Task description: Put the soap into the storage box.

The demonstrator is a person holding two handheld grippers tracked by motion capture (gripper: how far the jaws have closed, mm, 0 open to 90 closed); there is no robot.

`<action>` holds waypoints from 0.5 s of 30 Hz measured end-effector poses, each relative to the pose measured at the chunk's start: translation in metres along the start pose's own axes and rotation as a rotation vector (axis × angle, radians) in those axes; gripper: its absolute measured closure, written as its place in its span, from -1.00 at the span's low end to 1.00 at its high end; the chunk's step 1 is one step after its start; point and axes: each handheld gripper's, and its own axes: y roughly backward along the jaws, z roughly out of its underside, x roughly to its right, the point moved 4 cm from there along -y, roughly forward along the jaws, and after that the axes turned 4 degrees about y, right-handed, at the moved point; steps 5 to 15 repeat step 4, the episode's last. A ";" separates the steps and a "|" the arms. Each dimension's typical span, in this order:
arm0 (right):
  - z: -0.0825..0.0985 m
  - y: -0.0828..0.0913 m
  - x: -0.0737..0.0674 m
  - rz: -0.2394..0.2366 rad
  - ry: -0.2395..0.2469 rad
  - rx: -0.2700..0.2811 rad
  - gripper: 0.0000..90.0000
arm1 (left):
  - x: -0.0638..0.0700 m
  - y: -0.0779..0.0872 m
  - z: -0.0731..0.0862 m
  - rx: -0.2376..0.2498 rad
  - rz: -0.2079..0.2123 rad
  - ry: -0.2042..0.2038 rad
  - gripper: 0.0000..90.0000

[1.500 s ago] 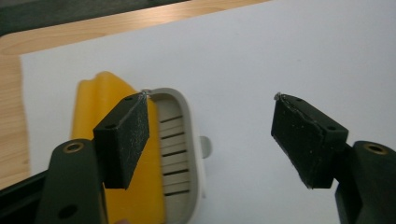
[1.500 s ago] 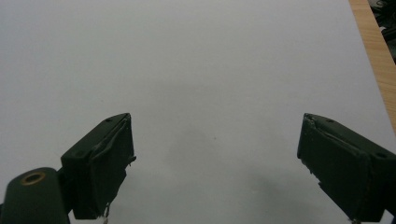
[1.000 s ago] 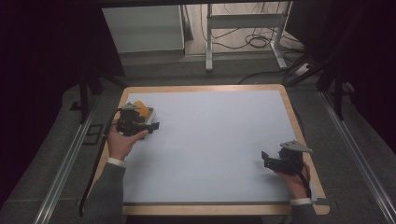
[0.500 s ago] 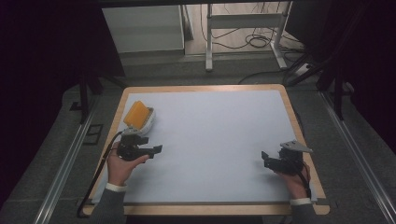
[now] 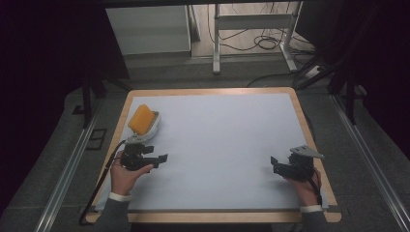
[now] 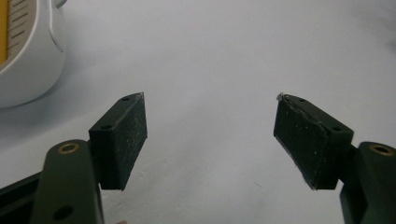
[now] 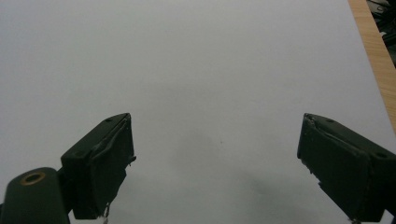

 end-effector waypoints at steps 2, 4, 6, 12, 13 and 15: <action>0.000 0.000 0.000 0.001 0.001 0.003 -0.76 | 0.000 -0.001 0.001 -0.006 0.001 0.001 -0.43; -0.001 0.000 0.000 0.002 -0.001 0.004 -0.76 | 0.000 -0.001 0.001 -0.007 0.000 -0.001 -0.43; -0.001 0.000 0.000 0.002 -0.001 0.004 -0.76 | 0.000 -0.001 0.001 -0.007 0.000 -0.001 -0.43; -0.001 0.000 0.000 0.002 -0.001 0.004 -0.76 | 0.000 -0.001 0.001 -0.007 0.000 -0.001 -0.43; -0.001 0.000 0.000 0.002 -0.001 0.004 -0.76 | 0.000 -0.001 0.001 -0.007 0.000 -0.001 -0.43; -0.001 0.000 0.000 0.002 -0.001 0.004 -0.76 | 0.000 -0.001 0.001 -0.007 0.000 -0.001 -0.43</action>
